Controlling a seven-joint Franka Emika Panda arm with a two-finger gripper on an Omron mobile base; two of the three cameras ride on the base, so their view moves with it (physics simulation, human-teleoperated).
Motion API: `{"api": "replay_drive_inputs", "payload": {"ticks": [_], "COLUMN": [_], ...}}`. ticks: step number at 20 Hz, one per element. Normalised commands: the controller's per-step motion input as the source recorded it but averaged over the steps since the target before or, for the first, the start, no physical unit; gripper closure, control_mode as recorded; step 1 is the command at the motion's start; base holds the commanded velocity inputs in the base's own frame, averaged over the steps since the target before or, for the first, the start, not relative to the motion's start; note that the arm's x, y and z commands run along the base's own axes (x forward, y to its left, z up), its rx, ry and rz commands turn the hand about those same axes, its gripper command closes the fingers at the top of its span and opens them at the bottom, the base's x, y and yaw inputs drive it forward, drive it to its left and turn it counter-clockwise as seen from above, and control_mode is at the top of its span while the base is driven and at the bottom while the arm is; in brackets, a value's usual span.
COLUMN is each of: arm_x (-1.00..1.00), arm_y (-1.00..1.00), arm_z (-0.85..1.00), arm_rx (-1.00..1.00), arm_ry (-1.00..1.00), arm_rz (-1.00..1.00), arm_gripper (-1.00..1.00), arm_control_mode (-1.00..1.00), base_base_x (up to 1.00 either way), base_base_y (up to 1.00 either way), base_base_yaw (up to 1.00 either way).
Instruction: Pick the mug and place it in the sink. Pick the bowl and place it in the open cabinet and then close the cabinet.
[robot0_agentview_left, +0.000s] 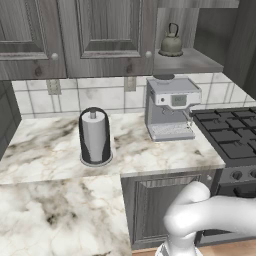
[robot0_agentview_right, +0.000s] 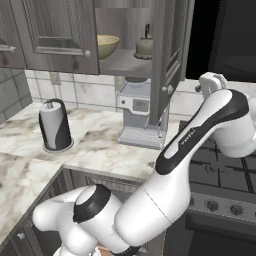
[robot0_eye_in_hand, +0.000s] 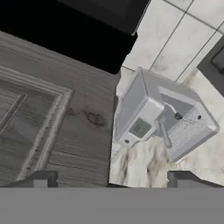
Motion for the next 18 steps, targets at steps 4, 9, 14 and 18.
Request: {"api": "replay_drive_inputs", "payload": {"ticks": [4,9,14,18], "arm_x": [0.55,0.58,0.51,0.21], "arm_y": [-0.32,-0.01,0.0,0.03], "arm_z": [0.01,0.2,0.32,0.33], "arm_rx": [0.31,0.1,0.02,0.01], "arm_ry": [0.06,0.05,0.05,0.01], "arm_rz": [0.0,0.0,0.0,0.0], "arm_gripper": [-1.0,-1.0,-1.0,-1.0], "arm_control_mode": [-1.0,-1.0,-1.0,-1.0], "base_base_x": [0.0,0.0,0.0,0.0], "base_base_y": [0.0,0.0,0.0,0.0], "base_base_yaw": [0.0,0.0,0.0,0.0]}}
